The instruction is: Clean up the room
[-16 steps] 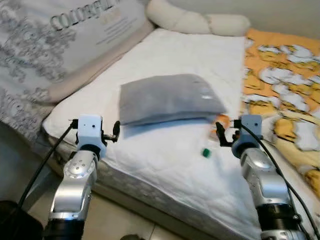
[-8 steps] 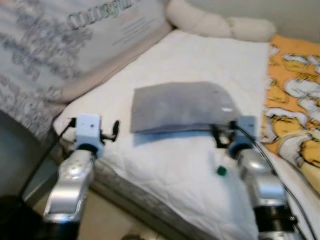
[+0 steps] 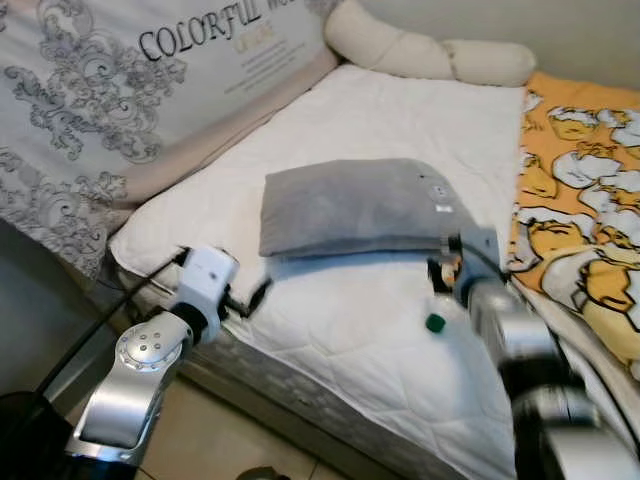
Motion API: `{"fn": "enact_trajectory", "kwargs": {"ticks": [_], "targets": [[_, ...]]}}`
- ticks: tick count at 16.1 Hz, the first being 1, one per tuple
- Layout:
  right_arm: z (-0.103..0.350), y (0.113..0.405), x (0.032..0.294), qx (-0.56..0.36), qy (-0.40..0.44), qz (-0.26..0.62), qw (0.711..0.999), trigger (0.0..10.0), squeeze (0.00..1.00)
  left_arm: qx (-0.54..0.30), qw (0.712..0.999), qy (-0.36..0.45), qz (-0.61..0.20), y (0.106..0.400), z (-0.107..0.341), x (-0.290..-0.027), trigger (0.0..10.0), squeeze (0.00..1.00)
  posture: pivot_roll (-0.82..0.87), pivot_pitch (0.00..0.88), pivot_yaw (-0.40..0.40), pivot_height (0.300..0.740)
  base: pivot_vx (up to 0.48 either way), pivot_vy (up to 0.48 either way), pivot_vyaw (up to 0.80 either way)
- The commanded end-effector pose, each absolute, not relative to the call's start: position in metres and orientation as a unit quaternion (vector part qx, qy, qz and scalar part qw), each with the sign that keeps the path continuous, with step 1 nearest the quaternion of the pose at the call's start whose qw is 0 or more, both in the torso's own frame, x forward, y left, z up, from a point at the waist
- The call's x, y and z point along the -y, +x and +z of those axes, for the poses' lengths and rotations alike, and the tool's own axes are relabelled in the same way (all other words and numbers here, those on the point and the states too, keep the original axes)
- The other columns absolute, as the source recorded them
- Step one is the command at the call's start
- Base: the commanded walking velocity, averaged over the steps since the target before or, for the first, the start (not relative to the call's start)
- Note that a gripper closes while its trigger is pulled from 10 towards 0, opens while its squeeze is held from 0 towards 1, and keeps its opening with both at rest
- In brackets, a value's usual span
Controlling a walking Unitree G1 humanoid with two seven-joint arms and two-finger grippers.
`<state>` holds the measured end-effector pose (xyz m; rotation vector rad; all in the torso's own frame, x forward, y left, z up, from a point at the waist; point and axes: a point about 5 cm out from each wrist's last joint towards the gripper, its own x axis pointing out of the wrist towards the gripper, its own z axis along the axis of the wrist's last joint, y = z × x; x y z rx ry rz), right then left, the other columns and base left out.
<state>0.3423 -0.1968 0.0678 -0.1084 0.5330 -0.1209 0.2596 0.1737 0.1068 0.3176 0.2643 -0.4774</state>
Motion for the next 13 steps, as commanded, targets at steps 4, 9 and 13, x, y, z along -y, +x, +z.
{"fn": "enact_trajectory", "kwargs": {"ticks": [4,9,13], "targets": [[0.067,0.353,0.202,-0.289,-0.030,-0.072,0.954,10.0,1.00,-0.144,0.921,0.180,-0.314,0.253,0.116,-0.172,10.0,0.00,0.10,0.000,0.032,0.740,0.000,0.000,0.00],[0.067,0.354,0.213,-0.293,-0.023,-0.108,0.950,10.0,1.00,-0.150,0.905,0.181,-0.354,0.233,0.132,-0.172,10.0,0.00,0.16,0.000,0.035,0.740,0.000,0.000,0.00],[0.052,0.344,0.216,-0.308,-0.008,-0.124,0.943,10.0,1.00,-0.163,0.903,0.170,-0.360,0.207,0.141,-0.172,10.0,0.00,0.19,0.111,0.046,0.740,0.000,0.000,0.00]]}}
